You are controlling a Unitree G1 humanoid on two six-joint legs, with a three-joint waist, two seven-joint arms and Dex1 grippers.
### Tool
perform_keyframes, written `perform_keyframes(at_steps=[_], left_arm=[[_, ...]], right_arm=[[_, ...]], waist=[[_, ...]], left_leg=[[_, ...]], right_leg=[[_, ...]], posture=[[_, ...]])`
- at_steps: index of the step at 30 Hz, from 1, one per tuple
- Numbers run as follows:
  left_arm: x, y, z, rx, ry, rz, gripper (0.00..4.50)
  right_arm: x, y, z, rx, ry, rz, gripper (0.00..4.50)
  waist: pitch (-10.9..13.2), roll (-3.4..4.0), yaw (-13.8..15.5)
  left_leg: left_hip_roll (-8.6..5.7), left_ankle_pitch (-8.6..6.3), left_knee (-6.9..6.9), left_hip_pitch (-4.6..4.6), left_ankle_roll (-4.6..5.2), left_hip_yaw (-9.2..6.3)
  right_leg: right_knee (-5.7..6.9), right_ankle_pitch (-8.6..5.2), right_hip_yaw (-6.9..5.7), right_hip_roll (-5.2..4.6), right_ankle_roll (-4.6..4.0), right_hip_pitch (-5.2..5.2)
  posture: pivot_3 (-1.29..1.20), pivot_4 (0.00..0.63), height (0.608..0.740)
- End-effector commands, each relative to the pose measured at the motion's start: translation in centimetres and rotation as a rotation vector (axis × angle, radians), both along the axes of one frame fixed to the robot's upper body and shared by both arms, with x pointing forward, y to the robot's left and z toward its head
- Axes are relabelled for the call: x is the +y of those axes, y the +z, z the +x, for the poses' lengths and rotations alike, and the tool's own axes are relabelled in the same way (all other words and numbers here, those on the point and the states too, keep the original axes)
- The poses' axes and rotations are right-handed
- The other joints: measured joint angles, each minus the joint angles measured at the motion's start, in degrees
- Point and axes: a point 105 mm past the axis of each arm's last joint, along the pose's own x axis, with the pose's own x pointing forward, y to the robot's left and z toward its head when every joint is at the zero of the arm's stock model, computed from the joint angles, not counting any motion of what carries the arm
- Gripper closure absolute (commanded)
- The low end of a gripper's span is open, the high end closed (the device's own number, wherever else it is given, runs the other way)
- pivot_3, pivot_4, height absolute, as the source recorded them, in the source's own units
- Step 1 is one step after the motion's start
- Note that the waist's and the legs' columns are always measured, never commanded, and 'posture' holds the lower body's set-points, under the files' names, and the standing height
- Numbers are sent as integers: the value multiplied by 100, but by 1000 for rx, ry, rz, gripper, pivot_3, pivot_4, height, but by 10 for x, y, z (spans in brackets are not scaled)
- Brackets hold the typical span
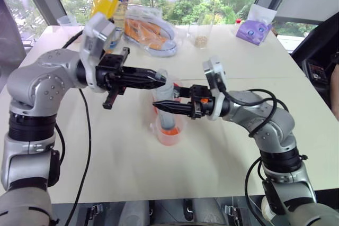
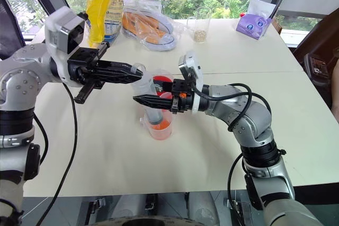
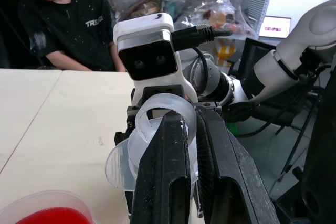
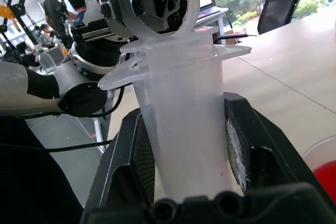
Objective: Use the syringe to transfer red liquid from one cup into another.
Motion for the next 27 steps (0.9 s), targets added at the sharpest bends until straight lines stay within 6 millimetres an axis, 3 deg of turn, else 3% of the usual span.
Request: perform_keyframes(at_steps=[1, 8, 11, 18, 23, 27], left_arm=[[-8, -9, 2, 39, 6, 57, 4411], [0, 7, 11, 27, 81, 25, 4411], [5, 9, 16, 39, 122, 17, 3457], [26, 17, 27, 3, 241, -1, 46], [52, 26, 28, -33, 340, -7, 46], [63, 21, 21, -33, 378, 7, 46]], right_arm=[[-8, 47, -12, -170, 0, 143, 3034], [-5, 33, -12, -130, 1, 129, 3034], [-5, 30, -10, -117, 1, 125, 3034], [-7, 22, -7, -91, -7, 117, 3034], [-8, 20, -5, -84, -13, 115, 3034], [-11, 24, -4, -77, -21, 125, 3034]], waist=[[0, 0, 6], [0, 0, -5], [0, 0, -9], [0, 0, -4], [1, 0, -16], [1, 1, -13]], left_leg=[[0, 0, 0, 0, 0, 0], [0, 0, 0, 0, 0, 0], [1, 0, 0, 0, 0, 0], [1, 0, 0, 1, 0, 0], [2, 0, -1, 1, 0, 0], [3, 0, -3, 3, 0, 1]], right_leg=[[0, 0, 0, 0, 0, 0], [0, 0, 0, 1, 0, 0], [0, 0, 0, 2, 0, 0], [0, 0, 0, 2, 1, 0], [0, 0, 0, 2, 0, 0], [0, 0, 1, 1, 0, -2]], posture=[[0, 150, 740], [0, 150, 740], [0, 150, 740], [0, 150, 740], [0, 150, 740], [0, 150, 740]])
